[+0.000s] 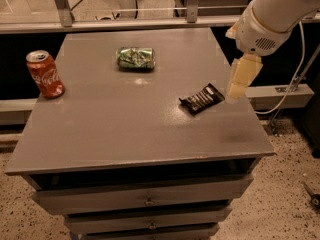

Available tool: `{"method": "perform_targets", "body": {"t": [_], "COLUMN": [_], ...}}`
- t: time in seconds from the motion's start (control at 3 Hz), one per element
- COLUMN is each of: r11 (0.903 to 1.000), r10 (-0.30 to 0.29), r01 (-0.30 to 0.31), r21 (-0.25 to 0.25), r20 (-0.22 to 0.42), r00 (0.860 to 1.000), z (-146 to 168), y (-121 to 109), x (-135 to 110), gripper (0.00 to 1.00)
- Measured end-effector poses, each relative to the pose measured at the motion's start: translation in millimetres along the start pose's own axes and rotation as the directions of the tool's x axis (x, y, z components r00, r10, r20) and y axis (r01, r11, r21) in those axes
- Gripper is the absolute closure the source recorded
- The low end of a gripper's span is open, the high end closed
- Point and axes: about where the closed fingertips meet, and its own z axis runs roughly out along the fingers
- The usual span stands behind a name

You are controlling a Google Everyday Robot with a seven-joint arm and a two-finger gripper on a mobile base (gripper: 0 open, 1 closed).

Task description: Place green can upright

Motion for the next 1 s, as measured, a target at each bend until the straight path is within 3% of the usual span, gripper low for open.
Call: {"method": "perform_targets", "body": {"t": [0.67,1.0], "r11": [0.9957,0.9939], "r10": [-0.009,-0.003], "r01": [0.0,-0.015], "r21": [0.092,0.109], "r20": [0.097,0.159], "r00": [0.995,0.987], "z": [64.4,83.7], "y": [-102.8,-132.2], "x": [-40.9,-74.3], "gripper": [0.0,0.0]}}
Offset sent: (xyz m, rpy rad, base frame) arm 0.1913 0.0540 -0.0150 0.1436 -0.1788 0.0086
